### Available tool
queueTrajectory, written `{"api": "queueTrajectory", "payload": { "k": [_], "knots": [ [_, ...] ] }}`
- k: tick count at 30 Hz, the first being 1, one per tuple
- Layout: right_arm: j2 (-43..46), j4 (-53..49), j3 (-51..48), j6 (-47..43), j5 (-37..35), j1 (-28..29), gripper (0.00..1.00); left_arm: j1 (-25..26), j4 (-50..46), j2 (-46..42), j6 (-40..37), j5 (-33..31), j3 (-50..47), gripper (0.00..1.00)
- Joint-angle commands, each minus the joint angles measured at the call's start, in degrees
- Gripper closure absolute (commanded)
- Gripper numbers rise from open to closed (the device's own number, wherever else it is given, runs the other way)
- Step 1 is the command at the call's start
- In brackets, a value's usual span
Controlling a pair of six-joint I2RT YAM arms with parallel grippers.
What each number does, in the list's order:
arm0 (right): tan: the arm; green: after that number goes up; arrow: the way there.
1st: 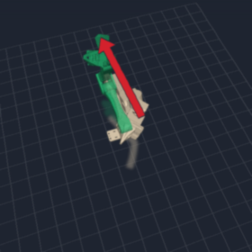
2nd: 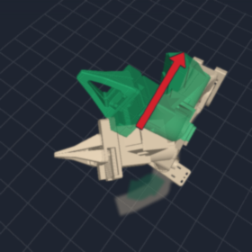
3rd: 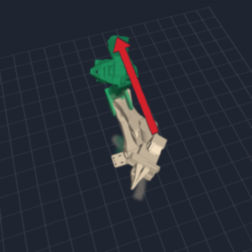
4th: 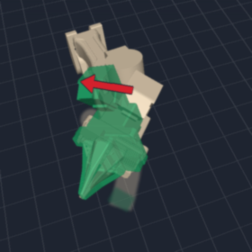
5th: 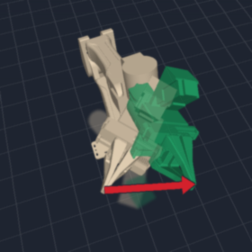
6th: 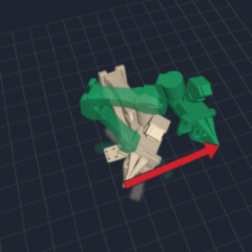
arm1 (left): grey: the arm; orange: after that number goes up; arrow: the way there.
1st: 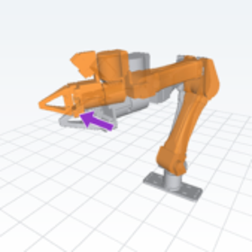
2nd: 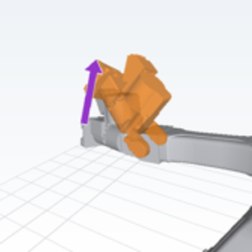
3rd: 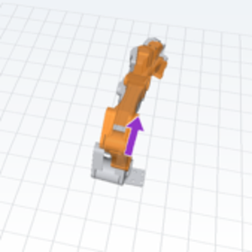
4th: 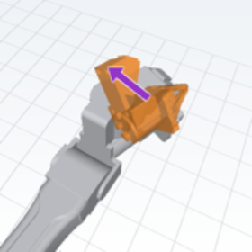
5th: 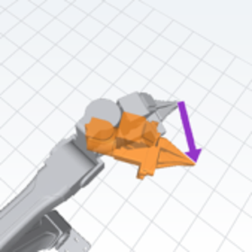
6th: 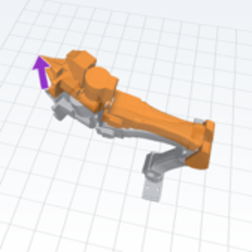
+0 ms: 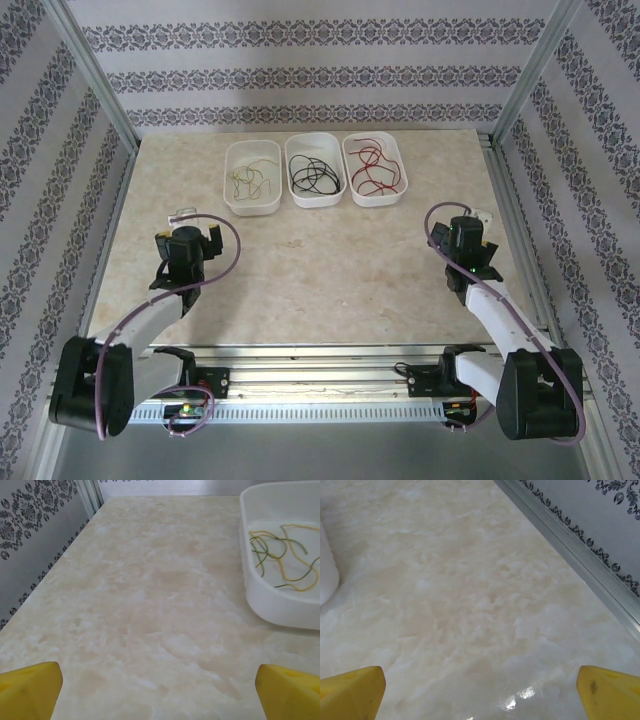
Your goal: Untangle the cables
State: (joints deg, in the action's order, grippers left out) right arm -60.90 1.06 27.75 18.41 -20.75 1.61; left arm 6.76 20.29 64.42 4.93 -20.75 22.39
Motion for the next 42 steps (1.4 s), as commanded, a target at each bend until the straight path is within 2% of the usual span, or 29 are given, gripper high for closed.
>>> {"api": "queueTrajectory", "payload": {
  "k": [1, 4, 7, 14, 15, 17, 20, 23, 27, 28, 29, 31, 34, 42],
  "knots": [
    [-0.20, 14.38, -2.77, -4.54, -1.94, -0.29, 0.02, -2.48, 17.53, 4.50, -4.69, 4.37, -2.29, 0.01],
    [-3.05, 16.93, -2.59, -7.43, -2.03, -0.57, 0.02, -4.00, 26.69, 9.44, -4.97, 9.00, -4.31, 0.01],
    [-5.71, 21.19, -2.82, -10.14, -0.58, -0.90, 0.02, -5.45, 30.11, 13.27, -4.13, 14.39, -4.10, 0.01],
    [-10.31, 32.13, -4.70, -9.70, 4.98, -1.43, 0.02, -6.40, 43.42, 25.51, -4.91, 20.22, -5.68, 0.01],
    [-11.14, 33.61, -5.02, -9.69, 5.31, -1.43, 0.02, -6.70, 44.11, 27.44, -4.99, 21.36, -5.00, 0.01],
    [-13.48, 37.63, -5.85, -9.93, 6.50, -1.55, 0.02, -6.95, 35.75, 25.71, -5.23, 23.65, -2.43, 0.01],
    [-16.93, 44.09, -6.79, -11.41, 8.04, -1.52, 0.02, -7.16, 37.26, 26.85, -7.16, 28.74, -1.97, 0.01],
    [-19.93, 48.31, -7.35, -12.52, 10.56, -1.59, 0.02, -8.11, 35.69, 26.81, -6.40, 30.59, -1.11, 0.01],
    [-25.33, 53.32, -7.49, -13.66, 13.83, -1.52, 0.02, -8.17, 33.90, 26.70, -5.24, 27.63, -0.27, 0.01],
    [-27.29, 57.58, -7.71, -14.46, 15.52, -1.28, 0.02, -8.25, 33.16, 26.60, -4.87, 26.12, 0.06, 0.01],
    [-27.32, 57.95, -7.71, -15.15, 17.05, -1.18, 0.02, -8.19, 33.32, 26.70, -4.75, 25.54, 0.02, 0.01],
    [-26.19, 51.83, -5.99, -16.47, 20.43, -1.25, 0.02, -8.19, 33.72, 26.68, -4.73, 25.53, -0.24, 0.01],
    [-27.34, 54.59, -6.41, -16.48, 24.36, -1.84, 0.02, -8.20, 33.36, 26.66, -5.02, 26.42, -0.07, 0.01],
    [-27.12, 54.05, -6.30, -16.14, 24.66, -2.31, 0.02, -8.17, 33.54, 26.63, -5.11, 26.73, -0.16, 0.01]
  ]
}}
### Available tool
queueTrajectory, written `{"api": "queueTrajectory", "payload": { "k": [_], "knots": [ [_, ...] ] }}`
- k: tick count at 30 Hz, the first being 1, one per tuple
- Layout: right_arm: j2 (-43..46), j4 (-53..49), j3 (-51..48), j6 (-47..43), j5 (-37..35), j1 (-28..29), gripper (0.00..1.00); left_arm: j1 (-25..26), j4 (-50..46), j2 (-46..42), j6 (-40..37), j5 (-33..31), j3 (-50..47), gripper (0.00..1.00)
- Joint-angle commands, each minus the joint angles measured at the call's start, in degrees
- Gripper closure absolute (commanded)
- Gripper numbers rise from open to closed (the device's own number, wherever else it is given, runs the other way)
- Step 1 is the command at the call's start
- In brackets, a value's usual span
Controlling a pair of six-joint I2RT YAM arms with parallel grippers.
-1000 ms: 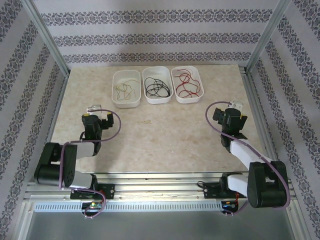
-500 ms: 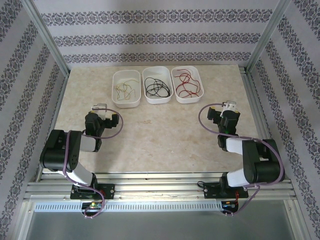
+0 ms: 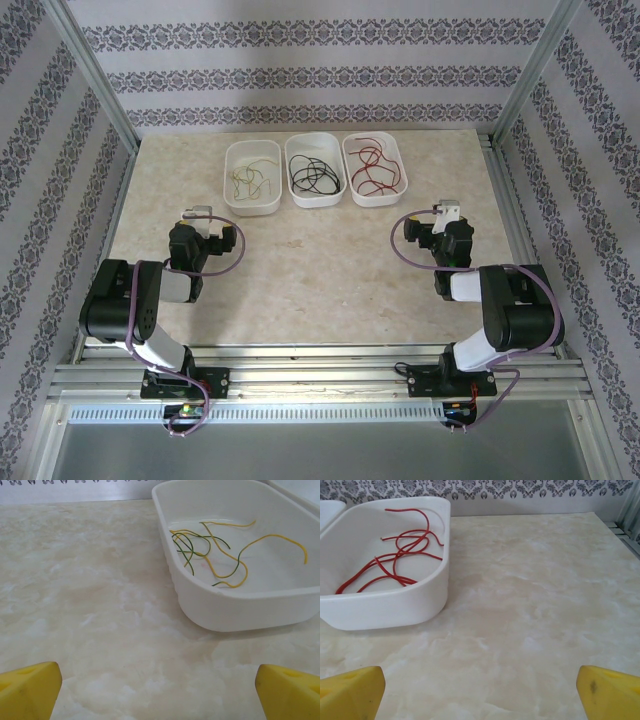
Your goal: Untangle the cables
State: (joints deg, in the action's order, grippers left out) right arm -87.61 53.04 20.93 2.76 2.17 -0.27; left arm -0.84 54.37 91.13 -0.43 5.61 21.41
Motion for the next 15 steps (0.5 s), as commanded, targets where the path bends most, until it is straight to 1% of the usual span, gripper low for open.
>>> {"api": "queueTrajectory", "payload": {
  "k": [1, 15],
  "knots": [
    [-0.40, 2.07, 0.50, -0.46, 1.61, -0.43, 0.02, -0.60, -0.41, -0.08, 0.17, 0.57, 0.72, 0.01],
    [-0.38, 2.07, 0.52, -0.45, 1.44, -0.47, 0.02, -0.61, -0.21, 0.00, -0.10, 1.17, 0.65, 0.01]
  ]
}}
